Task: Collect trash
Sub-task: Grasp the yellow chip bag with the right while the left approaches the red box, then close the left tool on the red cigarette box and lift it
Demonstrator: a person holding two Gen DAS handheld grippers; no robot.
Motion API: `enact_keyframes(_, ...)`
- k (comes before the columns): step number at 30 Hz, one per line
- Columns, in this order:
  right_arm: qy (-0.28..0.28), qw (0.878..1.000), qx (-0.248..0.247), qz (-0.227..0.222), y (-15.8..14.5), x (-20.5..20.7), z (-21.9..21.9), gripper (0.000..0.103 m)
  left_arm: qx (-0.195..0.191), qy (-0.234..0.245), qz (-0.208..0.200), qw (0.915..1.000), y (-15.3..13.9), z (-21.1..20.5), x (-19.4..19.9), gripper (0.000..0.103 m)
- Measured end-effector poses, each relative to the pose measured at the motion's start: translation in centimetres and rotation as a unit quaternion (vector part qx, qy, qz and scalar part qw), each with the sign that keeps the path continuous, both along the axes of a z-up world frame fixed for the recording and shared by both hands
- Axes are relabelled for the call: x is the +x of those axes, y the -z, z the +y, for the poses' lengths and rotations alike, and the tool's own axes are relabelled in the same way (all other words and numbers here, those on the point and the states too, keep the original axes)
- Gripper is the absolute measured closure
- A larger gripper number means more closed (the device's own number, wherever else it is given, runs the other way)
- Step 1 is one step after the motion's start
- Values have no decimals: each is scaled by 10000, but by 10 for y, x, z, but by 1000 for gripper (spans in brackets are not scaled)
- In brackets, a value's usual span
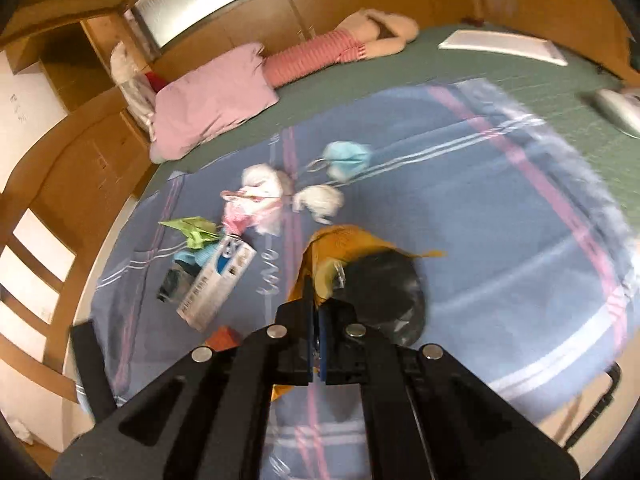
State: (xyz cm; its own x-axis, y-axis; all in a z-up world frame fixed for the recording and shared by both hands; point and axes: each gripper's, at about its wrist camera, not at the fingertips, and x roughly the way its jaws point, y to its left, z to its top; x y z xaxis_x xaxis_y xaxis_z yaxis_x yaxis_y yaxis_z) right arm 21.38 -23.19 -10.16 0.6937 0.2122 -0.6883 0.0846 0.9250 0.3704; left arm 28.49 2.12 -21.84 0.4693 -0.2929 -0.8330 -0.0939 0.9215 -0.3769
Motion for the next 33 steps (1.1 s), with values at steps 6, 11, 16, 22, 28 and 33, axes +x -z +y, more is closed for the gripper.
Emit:
enact_keyframes(6, 224, 9995, 120, 163, 16, -33, -24, 100, 913, 736, -420, 9922, -5, -26, -7, 44)
enact_keyframes(11, 25, 9996, 132, 233, 20, -32, -7, 100, 769, 536, -540, 9941, -13, -12, -7, 78)
enact_keyframes(16, -242, 9993, 117, 270, 22, -27, 20, 100, 1014, 521, -653, 9913, -20, -11, -19, 94)
enact_keyframes(22, -313, 9992, 30, 263, 20, -26, 34, 100, 956, 446, -660, 9922, -21, -5, -21, 98)
enact_keyframes(28, -195, 9996, 33, 222, 16, -28, 28, 100, 1179, 525, -656, 9895, -21, -14, -21, 66)
enact_keyframes(33, -95, 9998, 9, 179, 14, -31, 21, 100, 1483, 676, -617, 9847, -17, -26, -22, 33)
